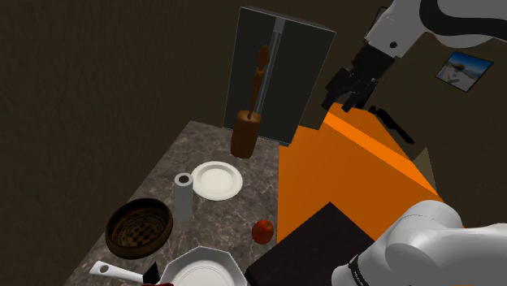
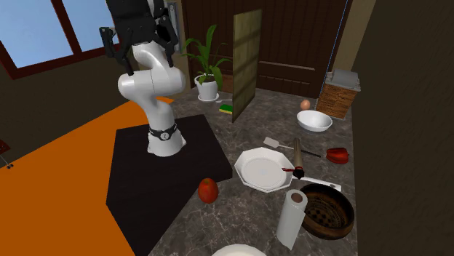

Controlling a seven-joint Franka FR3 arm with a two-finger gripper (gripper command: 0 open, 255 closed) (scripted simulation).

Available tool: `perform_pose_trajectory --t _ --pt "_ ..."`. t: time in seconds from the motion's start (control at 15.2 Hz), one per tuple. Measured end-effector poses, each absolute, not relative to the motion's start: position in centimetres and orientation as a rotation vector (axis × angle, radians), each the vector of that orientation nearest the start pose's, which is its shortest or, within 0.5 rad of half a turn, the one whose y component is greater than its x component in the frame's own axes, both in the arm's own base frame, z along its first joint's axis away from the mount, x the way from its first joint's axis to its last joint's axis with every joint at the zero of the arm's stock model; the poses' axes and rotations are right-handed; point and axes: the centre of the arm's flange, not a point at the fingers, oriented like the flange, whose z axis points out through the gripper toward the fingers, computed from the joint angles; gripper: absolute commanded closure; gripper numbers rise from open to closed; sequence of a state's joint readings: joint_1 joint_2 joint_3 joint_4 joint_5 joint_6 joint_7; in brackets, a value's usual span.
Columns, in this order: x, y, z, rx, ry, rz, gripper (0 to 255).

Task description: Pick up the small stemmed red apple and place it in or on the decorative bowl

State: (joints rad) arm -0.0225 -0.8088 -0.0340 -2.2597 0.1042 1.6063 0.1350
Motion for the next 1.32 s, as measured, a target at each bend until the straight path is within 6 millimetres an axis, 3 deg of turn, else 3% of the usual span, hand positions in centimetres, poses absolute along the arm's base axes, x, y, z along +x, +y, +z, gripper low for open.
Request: perform_pose_trajectory --t 0.13,0.26,1.32 --pt "30.5 -0.9 64.3 -2.989 0.266 -0.220 0" --pt "30.9 0.1 62.3 -2.999 0.264 -0.206 0" --pt "33.1 7.1 42.4 -3.093 0.236 -0.070 0"
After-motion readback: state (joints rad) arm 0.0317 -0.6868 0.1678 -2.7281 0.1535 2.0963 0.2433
